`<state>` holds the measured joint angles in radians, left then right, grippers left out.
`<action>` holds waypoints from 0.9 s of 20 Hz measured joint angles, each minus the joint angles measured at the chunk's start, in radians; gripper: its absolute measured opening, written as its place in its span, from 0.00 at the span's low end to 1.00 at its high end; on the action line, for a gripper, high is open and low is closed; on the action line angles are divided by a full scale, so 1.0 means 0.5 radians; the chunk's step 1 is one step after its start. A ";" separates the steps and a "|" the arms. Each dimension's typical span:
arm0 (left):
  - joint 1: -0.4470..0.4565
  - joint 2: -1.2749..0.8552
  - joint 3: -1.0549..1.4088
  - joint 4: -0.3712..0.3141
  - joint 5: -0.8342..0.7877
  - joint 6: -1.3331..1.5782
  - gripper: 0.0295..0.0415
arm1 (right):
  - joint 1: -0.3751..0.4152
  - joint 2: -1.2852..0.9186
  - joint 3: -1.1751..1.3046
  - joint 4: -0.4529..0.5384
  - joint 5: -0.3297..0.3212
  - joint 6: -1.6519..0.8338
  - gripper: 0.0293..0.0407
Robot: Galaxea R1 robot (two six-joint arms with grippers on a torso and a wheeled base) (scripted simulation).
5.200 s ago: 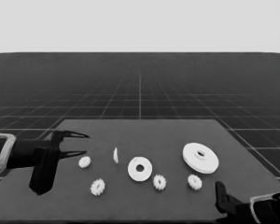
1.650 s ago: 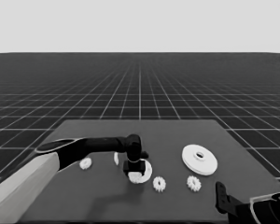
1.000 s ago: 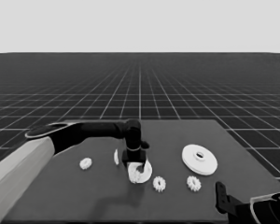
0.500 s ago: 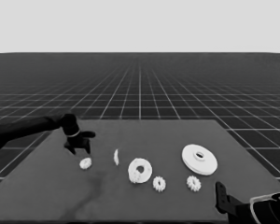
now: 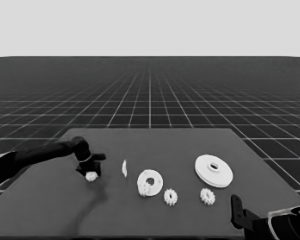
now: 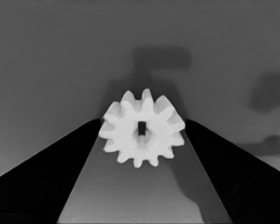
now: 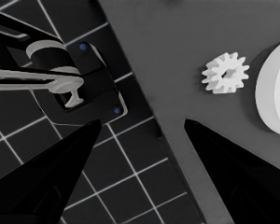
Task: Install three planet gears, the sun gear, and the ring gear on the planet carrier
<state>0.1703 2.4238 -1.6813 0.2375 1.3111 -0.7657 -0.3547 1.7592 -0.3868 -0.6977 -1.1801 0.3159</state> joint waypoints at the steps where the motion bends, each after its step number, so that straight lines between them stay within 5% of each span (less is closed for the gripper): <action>1: 0.001 0.000 -0.001 0.000 -0.001 0.000 0.45 | 0.000 0.000 0.000 0.000 0.000 0.000 0.81; 2: 0.001 0.001 -0.001 0.001 -0.001 0.000 0.15 | 0.000 0.000 0.000 0.000 0.000 0.000 0.81; 10: -0.001 0.001 -0.002 0.001 -0.002 0.001 0.14 | 0.000 0.000 0.000 0.000 0.000 0.000 0.81; 13: -0.294 -0.127 0.266 -0.184 0.234 -0.095 0.14 | 0.000 0.000 0.000 0.000 0.000 0.000 0.81; 18: -0.372 -0.137 0.285 -0.242 0.287 -0.099 0.14 | 0.000 0.000 0.000 0.000 0.000 0.000 0.81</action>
<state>-0.0156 2.3551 -1.5386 0.1167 1.4543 -0.8154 -0.3547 1.7592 -0.3868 -0.6977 -1.1801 0.3159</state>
